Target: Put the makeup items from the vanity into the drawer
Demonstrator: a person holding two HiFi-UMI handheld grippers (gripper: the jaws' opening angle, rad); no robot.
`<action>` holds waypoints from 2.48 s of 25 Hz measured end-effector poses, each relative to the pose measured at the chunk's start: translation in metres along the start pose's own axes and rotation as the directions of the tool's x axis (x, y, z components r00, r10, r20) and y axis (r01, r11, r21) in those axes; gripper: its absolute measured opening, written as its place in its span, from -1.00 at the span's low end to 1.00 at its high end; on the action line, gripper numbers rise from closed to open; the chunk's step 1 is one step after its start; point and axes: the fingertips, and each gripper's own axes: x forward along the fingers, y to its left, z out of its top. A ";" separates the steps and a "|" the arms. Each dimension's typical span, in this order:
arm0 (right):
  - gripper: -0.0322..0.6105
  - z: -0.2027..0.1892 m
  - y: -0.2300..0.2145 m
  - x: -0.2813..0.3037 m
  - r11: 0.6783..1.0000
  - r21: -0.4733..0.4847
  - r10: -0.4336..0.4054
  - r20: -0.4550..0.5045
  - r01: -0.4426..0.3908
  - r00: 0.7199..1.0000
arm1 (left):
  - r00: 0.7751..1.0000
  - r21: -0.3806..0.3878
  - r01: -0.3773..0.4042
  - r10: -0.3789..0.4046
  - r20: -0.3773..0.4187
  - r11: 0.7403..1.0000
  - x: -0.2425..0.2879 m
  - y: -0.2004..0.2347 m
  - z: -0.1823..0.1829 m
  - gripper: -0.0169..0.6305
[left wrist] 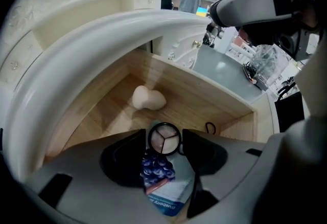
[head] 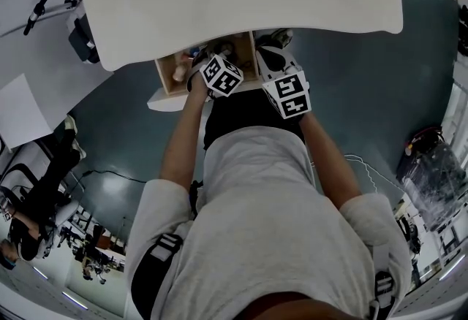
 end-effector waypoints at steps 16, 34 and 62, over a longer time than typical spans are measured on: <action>-0.85 0.042 0.023 -0.016 0.997 -0.078 -0.019 0.047 0.022 0.999 | 0.930 -0.342 -0.111 0.218 0.295 0.933 -0.101 0.021 0.044 -0.71; -0.85 0.128 0.061 -0.049 0.985 -0.163 -0.015 0.229 0.053 0.973 | 0.751 -0.561 -0.142 0.458 0.475 0.815 -0.238 0.055 0.060 -0.92; -0.86 0.142 0.060 -0.234 0.960 -0.231 -0.008 0.546 0.160 0.838 | 0.492 -0.578 -0.163 0.574 0.655 0.800 -0.347 -0.067 0.159 -0.93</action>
